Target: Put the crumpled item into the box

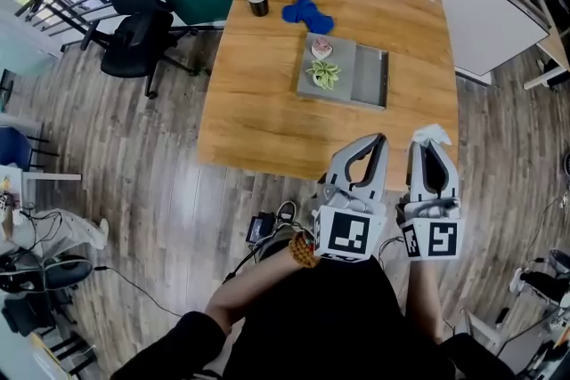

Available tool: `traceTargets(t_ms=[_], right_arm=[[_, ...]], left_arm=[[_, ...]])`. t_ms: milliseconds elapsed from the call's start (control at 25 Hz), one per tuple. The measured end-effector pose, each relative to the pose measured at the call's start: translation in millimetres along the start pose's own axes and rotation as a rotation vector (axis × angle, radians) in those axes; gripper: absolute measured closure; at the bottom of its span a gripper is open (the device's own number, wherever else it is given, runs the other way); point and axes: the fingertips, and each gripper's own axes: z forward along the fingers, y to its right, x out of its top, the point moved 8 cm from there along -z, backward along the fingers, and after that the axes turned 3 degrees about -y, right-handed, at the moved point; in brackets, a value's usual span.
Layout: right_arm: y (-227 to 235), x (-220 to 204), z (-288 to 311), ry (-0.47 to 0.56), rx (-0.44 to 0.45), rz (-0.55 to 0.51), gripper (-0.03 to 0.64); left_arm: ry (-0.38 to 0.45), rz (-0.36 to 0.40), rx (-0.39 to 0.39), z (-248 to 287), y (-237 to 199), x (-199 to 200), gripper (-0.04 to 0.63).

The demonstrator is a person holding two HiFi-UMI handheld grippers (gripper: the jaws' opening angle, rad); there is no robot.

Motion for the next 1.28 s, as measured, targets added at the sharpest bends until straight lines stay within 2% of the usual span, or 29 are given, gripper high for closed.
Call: traceTargets(t_ms=[160,360,840,1000,1080,1200,1280], right_arm=[[17.3,-3.8,6.7,0.001,0.033,0.007,0.571],[41.8,-33.3,13.7,-0.027,0.103,0.002,0.571],[72.5,-61.8,26.3,-0.056,0.269,-0.010,0.571],[78.0,-64.0,26.3,-0.056,0.273,-0.017,0.571],[82.0,-61.9,30.7,-0.056,0.265,-0.020,0.571],[86.5,-51.8,33.8,-0.030,0.237,0.001,0.571],[87.3,-42.2,35.7,-0.001,0.216,0.014,0.571]], left_arm=[[-0.009,0.007,0.019,13.3,8.4,2.2,0.570],[-0.014,0.025,0.057,29.2,22.3,2.5,0.570],[-0.046,0.037,0.194,41.3,48.5,-12.7,0.571],[-0.044,0.022,0.223,48.3,42.8,-19.1,0.570],[-0.055,0.016,0.216,56.8,38.5,-20.3,0.571],[-0.026,0.053,0.200,67.7,36.2,-9.3,0.570],[-0.016,0.048,0.185,74.4,37.6,-8.0,0.569]])
